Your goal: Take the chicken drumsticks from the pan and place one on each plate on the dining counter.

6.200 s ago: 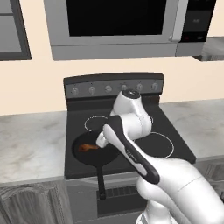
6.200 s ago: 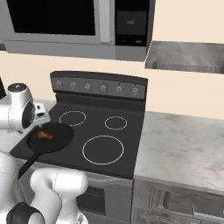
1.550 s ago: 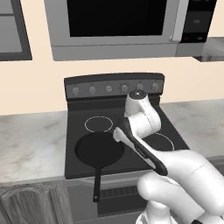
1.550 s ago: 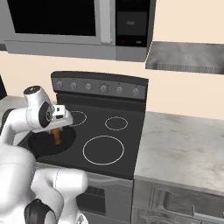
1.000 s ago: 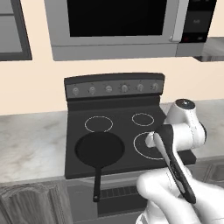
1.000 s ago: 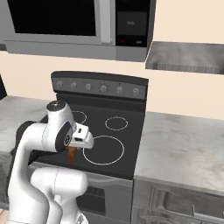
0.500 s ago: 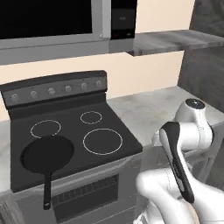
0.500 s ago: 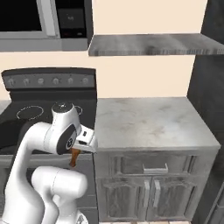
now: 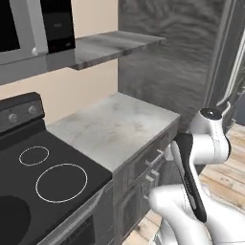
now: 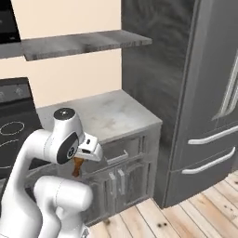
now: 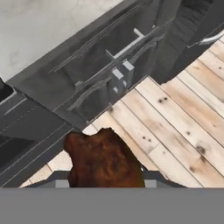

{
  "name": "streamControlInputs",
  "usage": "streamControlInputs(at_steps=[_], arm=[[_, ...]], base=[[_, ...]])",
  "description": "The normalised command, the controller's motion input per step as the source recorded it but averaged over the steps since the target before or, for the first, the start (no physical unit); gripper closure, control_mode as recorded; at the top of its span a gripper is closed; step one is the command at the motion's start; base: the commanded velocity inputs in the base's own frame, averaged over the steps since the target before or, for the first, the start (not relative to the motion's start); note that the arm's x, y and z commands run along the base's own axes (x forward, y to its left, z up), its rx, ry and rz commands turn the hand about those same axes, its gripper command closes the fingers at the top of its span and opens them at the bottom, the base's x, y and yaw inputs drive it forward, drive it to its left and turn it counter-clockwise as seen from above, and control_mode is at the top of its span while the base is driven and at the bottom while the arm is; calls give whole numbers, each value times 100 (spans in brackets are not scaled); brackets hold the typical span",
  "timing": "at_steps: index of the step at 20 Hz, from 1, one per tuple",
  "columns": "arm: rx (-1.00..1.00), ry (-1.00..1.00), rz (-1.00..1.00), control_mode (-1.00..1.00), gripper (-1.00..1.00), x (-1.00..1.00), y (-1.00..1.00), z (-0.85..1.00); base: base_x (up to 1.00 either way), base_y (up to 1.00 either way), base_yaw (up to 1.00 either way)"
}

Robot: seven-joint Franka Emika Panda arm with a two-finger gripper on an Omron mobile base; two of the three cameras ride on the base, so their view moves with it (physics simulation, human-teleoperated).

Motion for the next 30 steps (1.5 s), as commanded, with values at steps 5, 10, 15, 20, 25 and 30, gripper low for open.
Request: streamControlInputs(at_steps=[5,10,15,20,25,30], arm=[[0,0,0,100,100,0,0,0],[0,0,0,100,100,0,0,0],[0,0,0,100,100,0,0,0],[0,0,0,100,100,0,0,0],[0,0,0,100,100,0,0,0],[0,0,0,100,100,0,0,0]], base=[[0,-1,-84],[0,0,-87],[0,-4,-83],[0,-10,-81],[8,-11,-79],[30,-7,-79]])
